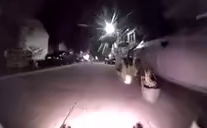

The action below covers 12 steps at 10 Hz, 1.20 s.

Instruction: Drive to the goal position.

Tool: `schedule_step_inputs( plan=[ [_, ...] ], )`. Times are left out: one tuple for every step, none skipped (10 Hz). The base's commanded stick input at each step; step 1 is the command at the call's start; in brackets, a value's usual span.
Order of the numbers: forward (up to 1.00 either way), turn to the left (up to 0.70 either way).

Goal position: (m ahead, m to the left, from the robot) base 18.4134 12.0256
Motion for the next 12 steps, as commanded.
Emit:
schedule_step_inputs(
  plan=[
    [0.6, 0.0],
    [0.6, 0.0],
    [0.6, 0.0],
    [0.6, 0.0],
    [0.6, 0.0],
    [0.6, 0.0],
    [0.6, 0.0],
    [0.6, 0.0],
    [0.6, 0.0],
    [0.6, 0.0],
    [0.6, 0.0],
    [0.6, -0.02]
  ],
)
